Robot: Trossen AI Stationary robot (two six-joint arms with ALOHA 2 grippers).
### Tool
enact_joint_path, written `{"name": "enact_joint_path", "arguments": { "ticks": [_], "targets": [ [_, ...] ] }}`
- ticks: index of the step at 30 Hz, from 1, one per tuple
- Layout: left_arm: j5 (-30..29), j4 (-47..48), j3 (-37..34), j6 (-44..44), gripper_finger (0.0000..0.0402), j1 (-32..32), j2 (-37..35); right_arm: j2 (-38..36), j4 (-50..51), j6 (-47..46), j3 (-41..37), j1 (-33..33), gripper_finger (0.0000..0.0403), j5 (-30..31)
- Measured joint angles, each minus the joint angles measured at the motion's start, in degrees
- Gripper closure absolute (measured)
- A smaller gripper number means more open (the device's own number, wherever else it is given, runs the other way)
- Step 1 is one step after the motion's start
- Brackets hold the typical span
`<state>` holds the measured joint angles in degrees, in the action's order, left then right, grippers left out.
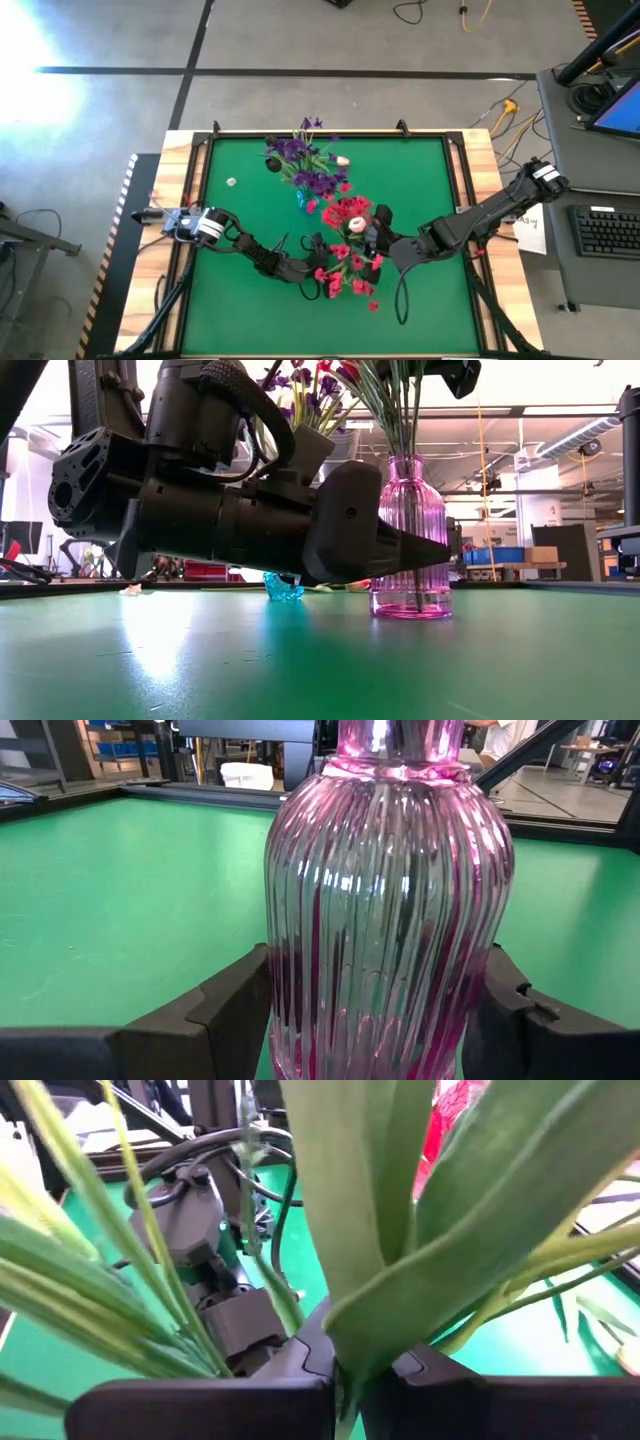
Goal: Sort flowers into vase by color
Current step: Put the bottom pink tulip into the purple vase
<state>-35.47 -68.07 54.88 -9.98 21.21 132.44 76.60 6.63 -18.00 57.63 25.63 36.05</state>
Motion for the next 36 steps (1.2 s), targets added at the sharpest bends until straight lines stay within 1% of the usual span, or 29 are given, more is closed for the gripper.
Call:
{"name": "enact_joint_path", "arguments": {
  "ticks": [3, 5, 7, 13, 15, 18, 22, 29, 36],
  "targets": [
    [-0.02, -0.07, -0.16, -0.01, 0.0164, 0.0, 0.0, -0.06, -0.04, 0.01, 0.0, 0.01, 0.0385, -0.11],
    [-0.02, -0.07, -0.16, -0.02, 0.0164, 0.0, 0.0, -0.07, -0.01, 0.0, 0.0, 0.0, 0.0372, -0.25],
    [-0.02, -0.07, -0.16, -0.01, 0.0164, 0.0, 0.0, -0.07, 0.3, 0.0, 0.0, 0.0, 0.035, -0.28],
    [-0.04, -0.04, -0.16, -0.02, 0.0164, 0.0, 0.0, -0.19, 0.53, 0.4, 0.0, 0.28, 0.0265, -0.29],
    [-0.04, -0.04, -0.18, -0.02, 0.0164, 0.0, 0.0, -0.51, 1.01, 0.63, 0.0, 0.42, 0.0244, -0.35],
    [-0.04, -0.04, -0.25, -0.02, 0.0164, 0.0, 0.0, -1.42, 2.62, -0.94, 0.01, 0.39, 0.0224, -0.37],
    [-0.06, -0.04, -0.25, -0.07, 0.0164, 0.0, 0.0, -2.34, 4.23, -2.01, 0.02, 0.69, 0.0214, -0.58],
    [-0.08, -0.02, -0.25, -0.13, 0.0164, 0.0, 0.0, -2.8, 4.34, -1.98, 0.02, 2.06, 0.0213, -0.59],
    [-0.1, -0.01, -0.25, -0.16, 0.0164, 0.0, 0.0, -4.46, 8.77, -4.99, 0.02, 2.62, 0.0213, -0.75]
  ]
}}
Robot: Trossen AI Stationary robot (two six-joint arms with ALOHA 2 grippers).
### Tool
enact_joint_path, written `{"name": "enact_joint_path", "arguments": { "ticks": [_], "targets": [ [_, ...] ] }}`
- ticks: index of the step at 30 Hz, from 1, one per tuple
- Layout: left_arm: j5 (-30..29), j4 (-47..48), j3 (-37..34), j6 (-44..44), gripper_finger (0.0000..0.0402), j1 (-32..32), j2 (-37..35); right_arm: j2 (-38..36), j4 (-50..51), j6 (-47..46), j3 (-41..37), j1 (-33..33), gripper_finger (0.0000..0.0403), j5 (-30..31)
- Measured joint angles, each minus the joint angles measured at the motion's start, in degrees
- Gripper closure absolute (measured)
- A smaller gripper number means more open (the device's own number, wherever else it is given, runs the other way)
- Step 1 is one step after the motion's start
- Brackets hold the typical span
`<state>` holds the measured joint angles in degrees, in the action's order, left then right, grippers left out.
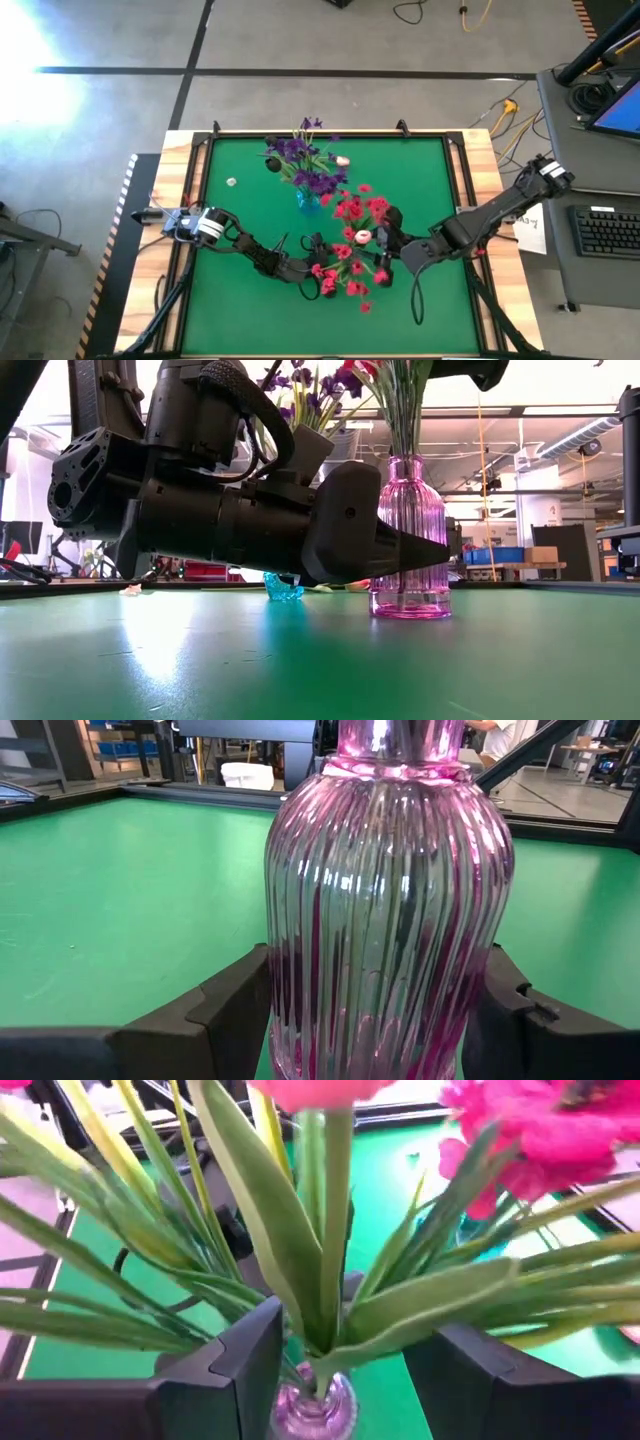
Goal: Sort flowers into vase by color
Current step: Put the bottom pink tulip into the purple vase, then put the pink tulip into the purple vase
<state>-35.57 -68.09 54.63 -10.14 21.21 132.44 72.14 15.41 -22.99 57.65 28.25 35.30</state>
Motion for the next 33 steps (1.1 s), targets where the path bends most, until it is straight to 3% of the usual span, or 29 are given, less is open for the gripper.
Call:
{"name": "enact_joint_path", "arguments": {
  "ticks": [8, 19, 33],
  "targets": [
    [0.02, 0.0, 0.0, -0.01, 0.016, 0.0, 0.0, -1.99, 4.35, -3.12, 0.0, 0.26, 0.0213, -2.77],
    [-1.99, 0.55, -0.26, 0.63, 0.0105, 0.15, 0.37, -2.8, 7.64, -4.81, 0.0, 0.81, 0.0213, -2.75],
    [-1.99, -1.2, -0.17, 0.14, 0.0107, 0.78, -0.07, -3.05, 13.32, -7.2, 0.02, 1.27, 0.0213, -2.46]
  ]
}}
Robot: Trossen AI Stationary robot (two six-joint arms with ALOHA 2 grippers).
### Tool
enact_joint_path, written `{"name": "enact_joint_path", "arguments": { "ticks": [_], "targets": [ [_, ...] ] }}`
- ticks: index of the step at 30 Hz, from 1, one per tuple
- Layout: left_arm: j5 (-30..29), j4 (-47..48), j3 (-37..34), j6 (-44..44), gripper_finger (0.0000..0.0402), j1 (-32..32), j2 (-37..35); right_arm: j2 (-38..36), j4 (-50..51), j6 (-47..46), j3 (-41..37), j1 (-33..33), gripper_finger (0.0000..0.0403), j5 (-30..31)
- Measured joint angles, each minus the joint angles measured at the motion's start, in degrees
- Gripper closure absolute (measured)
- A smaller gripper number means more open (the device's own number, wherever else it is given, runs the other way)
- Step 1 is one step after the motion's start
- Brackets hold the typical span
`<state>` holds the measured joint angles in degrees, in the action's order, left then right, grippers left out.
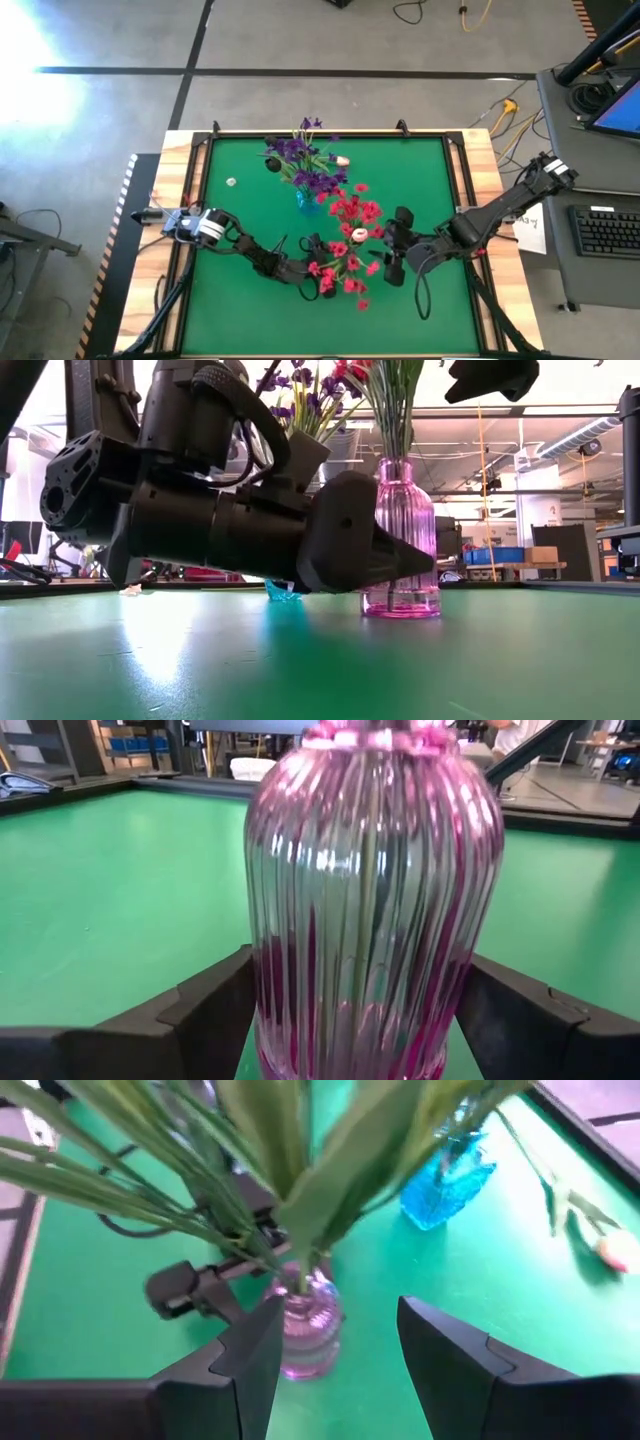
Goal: Sort flowers into vase by color
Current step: Put the pink tulip into the purple vase
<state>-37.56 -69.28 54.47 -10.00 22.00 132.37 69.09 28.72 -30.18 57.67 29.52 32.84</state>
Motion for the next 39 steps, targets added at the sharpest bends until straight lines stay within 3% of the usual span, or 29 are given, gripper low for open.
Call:
{"name": "enact_joint_path", "arguments": {
  "ticks": [39],
  "targets": [
    [-2.81, 3.25, -0.99, 0.44, 0.0107, 1.75, -4.07, -0.08, 2.5, -0.76, -0.15, -0.04, 0.0213, 3.24]
  ]
}}
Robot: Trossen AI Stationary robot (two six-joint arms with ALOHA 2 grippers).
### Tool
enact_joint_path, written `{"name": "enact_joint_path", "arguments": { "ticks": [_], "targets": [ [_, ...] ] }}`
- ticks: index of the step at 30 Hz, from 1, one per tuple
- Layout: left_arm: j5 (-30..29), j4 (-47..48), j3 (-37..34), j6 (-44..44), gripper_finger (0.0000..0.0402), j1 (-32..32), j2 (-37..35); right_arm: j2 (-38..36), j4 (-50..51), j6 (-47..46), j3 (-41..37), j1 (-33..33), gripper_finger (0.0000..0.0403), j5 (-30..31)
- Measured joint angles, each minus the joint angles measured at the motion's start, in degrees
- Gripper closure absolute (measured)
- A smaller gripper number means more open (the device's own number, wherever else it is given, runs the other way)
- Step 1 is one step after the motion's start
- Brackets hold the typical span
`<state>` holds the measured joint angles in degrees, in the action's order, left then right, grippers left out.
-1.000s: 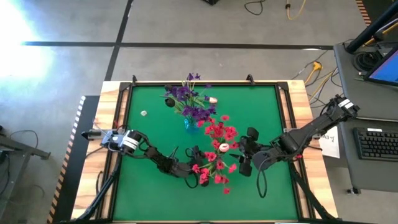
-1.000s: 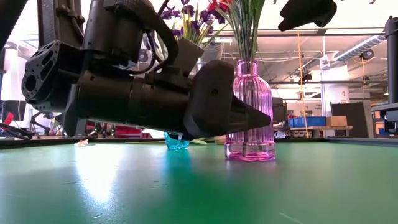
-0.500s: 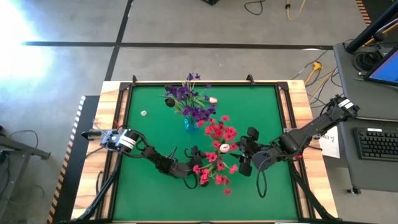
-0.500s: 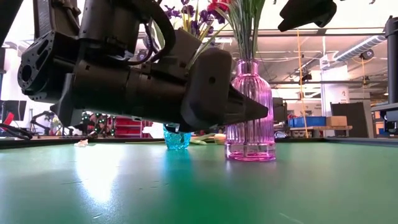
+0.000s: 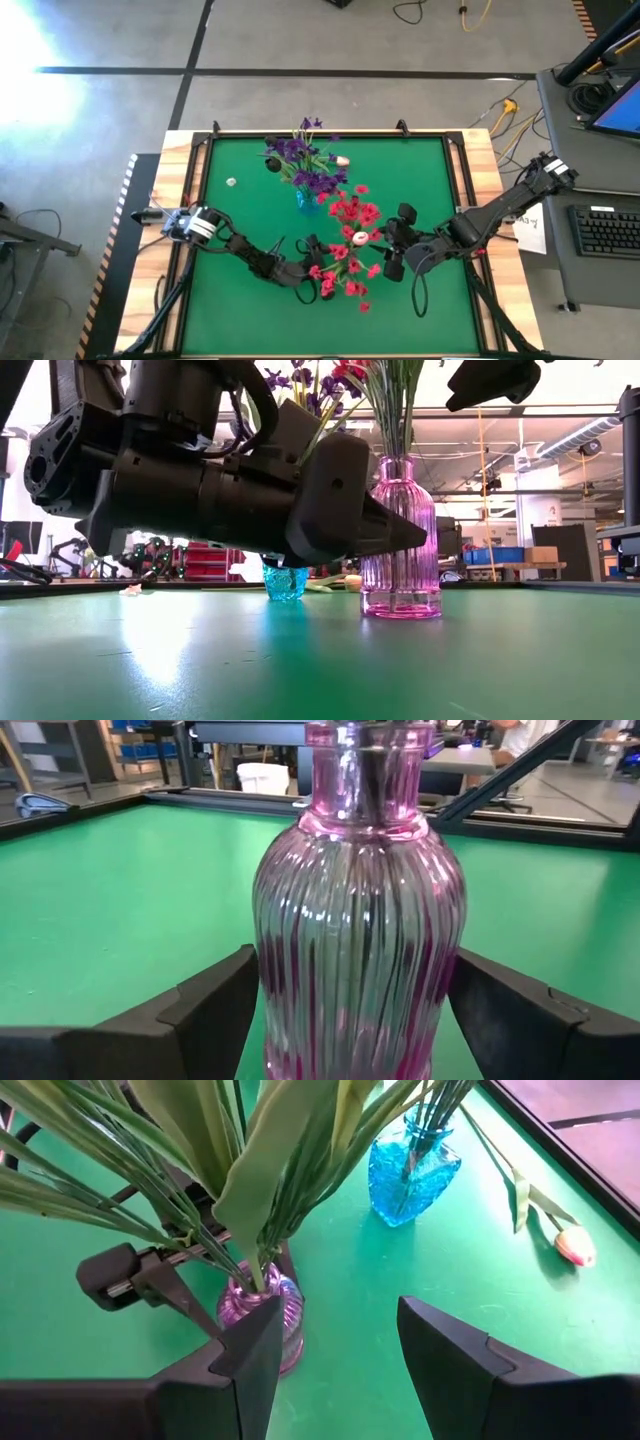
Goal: Sort flowers into vase by color
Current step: Put the pink tulip into the purple vase
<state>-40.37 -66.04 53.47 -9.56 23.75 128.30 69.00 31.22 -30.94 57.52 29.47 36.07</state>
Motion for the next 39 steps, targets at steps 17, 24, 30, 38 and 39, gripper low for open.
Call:
{"name": "enact_joint_path", "arguments": {
  "ticks": [17, 24, 30, 38, 39],
  "targets": [
    [-4.76, 13.36, -0.46, -0.19, 0.0107, 1.45, -6.19, 0.01, 0.07, 0.46, -0.02, 0.0, 0.0213, 0.09],
    [-5.67, 15.27, -0.28, -1.42, 0.0107, 1.77, -6.87, 0.01, 1.53, 0.74, -0.02, -0.05, 0.0213, 0.11],
    [-5.78, 15.63, -0.28, -2.29, 0.0107, 1.85, -6.92, 0.01, 5.01, -0.97, -0.04, -0.07, 0.0213, 1.6],
    [-7.16, 16.58, -0.28, -4.33, 0.0107, 2.03, -6.92, 0.01, 7.04, -2.51, -0.04, -0.04, 0.0213, 1.6],
    [-7.14, 16.69, -0.28, -4.52, 0.0106, 2.05, -6.92, 0.01, 7.04, -2.51, -0.04, -0.04, 0.0213, 1.6]
  ]
}}
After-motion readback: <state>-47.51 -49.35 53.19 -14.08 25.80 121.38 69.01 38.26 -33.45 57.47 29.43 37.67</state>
